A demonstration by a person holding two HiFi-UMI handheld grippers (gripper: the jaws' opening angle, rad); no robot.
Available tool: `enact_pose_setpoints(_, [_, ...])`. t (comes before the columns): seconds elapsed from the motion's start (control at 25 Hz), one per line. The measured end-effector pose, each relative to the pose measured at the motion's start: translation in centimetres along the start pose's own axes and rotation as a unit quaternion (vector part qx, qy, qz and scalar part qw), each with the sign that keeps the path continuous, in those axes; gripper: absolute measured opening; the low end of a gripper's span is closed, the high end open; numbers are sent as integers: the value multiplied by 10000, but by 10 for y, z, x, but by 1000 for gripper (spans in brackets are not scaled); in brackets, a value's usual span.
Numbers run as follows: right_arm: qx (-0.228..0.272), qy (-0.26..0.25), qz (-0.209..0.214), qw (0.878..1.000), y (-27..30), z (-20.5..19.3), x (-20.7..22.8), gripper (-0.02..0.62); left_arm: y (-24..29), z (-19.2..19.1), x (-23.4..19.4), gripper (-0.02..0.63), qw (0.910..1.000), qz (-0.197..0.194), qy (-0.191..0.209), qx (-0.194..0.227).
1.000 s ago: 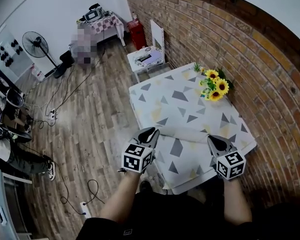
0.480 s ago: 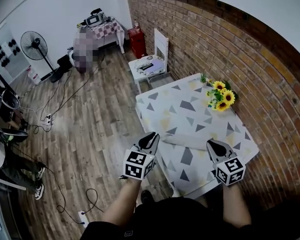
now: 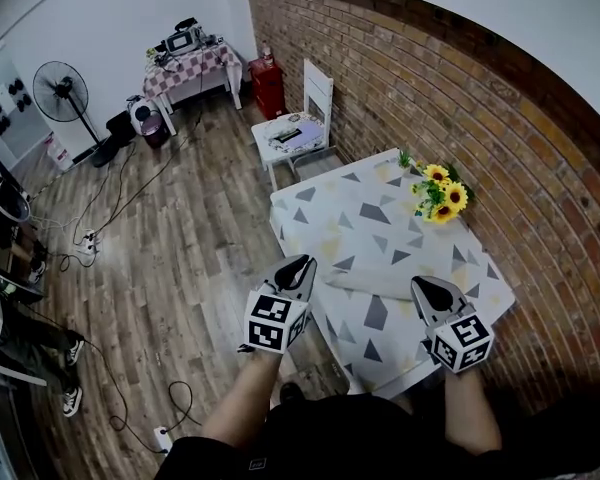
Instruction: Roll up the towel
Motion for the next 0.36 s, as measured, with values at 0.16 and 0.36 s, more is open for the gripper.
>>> enact_pose_setpoints(0.16, [88, 83, 1, 9999, -4, -1, -2, 15, -4, -2, -3, 48, 10000, 62, -35, -14])
enact_pose_setpoints(0.36, [115, 74, 46, 9999, -3, -4, -4, 15, -6, -3, -4, 48, 9998, 158, -72, 35])
Point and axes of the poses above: the fingertips, and each gripper's own axes: y forward along the fingers, x to its right, z out of its top, the point moved 9 cm from there along -y, backward along the fingers, and after that the axes turned 1 degree about -y, right-handed, at the moved point
